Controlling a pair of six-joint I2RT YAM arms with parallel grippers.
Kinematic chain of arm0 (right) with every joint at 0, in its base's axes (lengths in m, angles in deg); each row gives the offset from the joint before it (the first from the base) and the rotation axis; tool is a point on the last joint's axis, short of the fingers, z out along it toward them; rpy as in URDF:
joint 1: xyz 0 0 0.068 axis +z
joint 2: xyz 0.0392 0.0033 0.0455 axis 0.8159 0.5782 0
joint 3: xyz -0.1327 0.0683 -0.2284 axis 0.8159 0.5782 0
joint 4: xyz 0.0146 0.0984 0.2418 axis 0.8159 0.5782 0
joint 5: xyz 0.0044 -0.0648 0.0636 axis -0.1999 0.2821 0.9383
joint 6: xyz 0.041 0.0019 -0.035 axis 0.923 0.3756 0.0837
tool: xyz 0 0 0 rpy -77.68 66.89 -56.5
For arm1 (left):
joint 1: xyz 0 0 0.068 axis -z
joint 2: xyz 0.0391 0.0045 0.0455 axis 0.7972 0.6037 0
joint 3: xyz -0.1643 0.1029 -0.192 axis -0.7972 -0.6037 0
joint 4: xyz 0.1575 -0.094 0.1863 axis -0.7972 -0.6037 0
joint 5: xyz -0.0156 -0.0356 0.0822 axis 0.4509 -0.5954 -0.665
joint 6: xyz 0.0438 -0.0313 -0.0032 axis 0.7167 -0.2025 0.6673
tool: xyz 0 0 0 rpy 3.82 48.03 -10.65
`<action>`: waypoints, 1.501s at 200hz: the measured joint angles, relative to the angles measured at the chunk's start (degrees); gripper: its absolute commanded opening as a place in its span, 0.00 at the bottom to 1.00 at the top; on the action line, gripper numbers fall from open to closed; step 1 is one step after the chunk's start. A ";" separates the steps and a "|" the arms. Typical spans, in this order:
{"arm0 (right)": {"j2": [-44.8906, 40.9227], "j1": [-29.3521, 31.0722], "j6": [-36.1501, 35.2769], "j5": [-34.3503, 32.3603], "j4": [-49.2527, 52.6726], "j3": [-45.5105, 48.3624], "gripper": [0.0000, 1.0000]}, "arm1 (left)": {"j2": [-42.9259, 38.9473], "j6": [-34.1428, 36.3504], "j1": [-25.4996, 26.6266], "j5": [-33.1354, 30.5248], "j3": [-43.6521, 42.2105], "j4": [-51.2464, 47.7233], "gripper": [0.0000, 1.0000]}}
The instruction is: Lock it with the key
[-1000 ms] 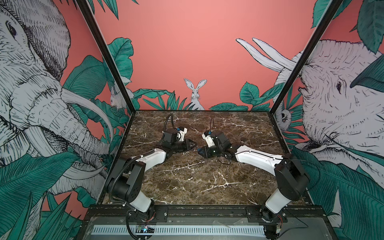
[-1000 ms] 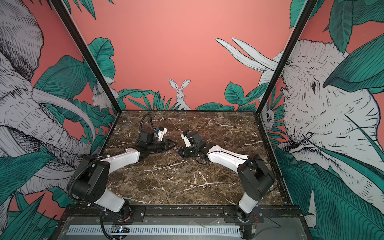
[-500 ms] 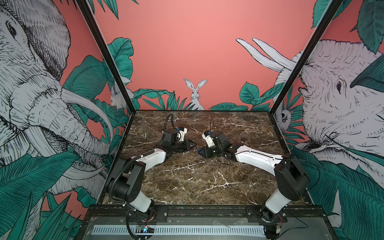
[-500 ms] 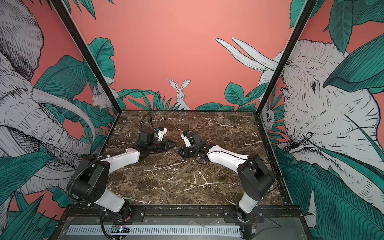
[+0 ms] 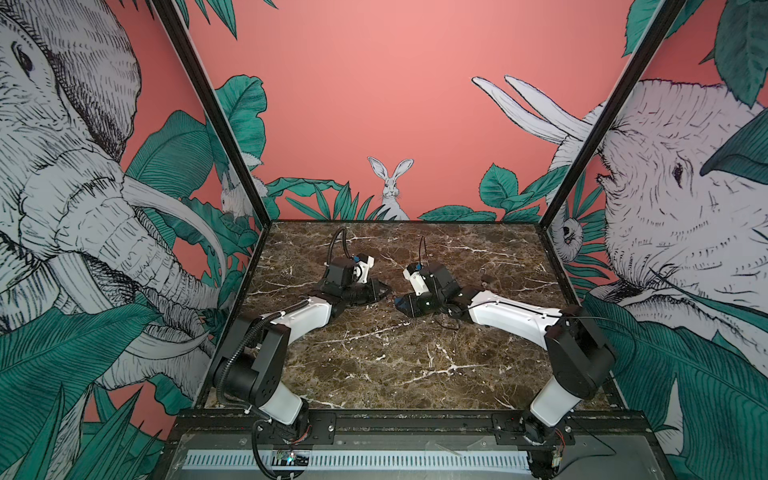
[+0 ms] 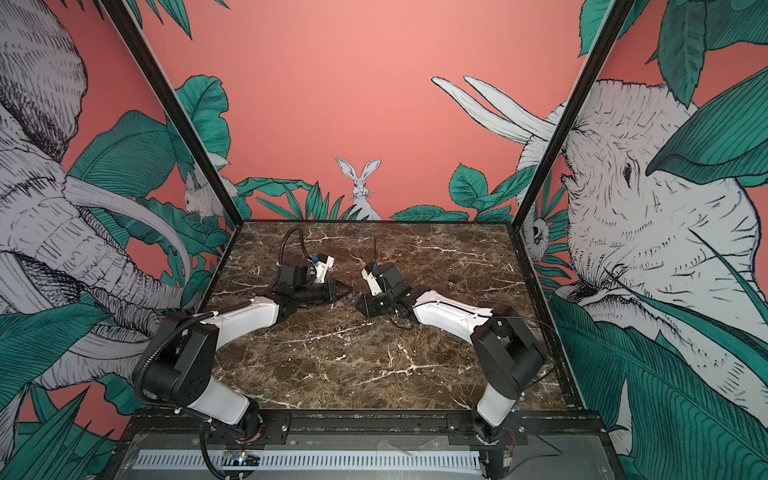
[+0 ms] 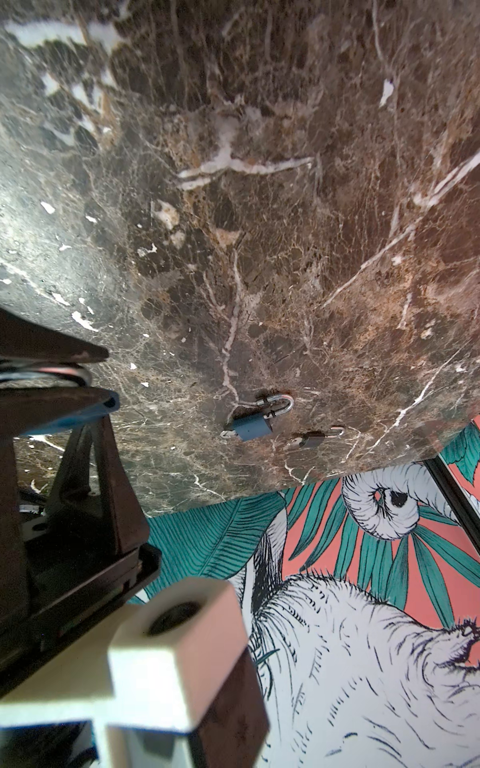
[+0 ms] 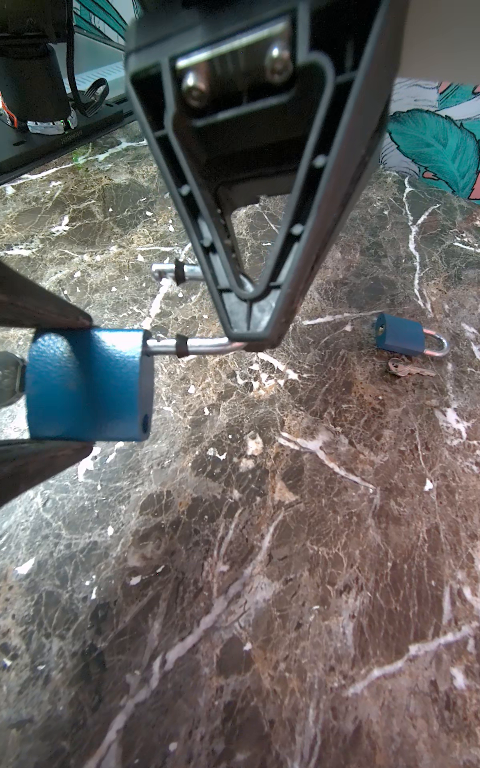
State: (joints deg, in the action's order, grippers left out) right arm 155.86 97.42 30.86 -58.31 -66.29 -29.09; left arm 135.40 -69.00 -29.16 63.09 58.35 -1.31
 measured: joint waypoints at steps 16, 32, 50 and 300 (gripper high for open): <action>0.00 0.00 -0.02 0.02 0.07 0.00 0.15 | 0.00 0.00 0.00 0.00 0.00 -0.02 0.10; 0.00 0.02 -0.02 0.04 0.22 0.00 0.15 | 0.00 -0.04 0.00 0.04 0.00 0.02 0.09; 0.02 0.02 -0.07 0.09 0.44 0.00 0.17 | 0.00 -0.11 0.02 0.17 0.00 0.07 0.07; -3.10 0.33 -5.29 -0.13 -2.45 3.15 0.66 | -0.76 -0.42 0.31 -5.86 2.36 -9.90 0.00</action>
State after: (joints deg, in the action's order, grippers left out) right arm 152.75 97.74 25.57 -58.44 -68.74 -25.94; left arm 134.63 -69.42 -28.85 57.23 60.71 -11.21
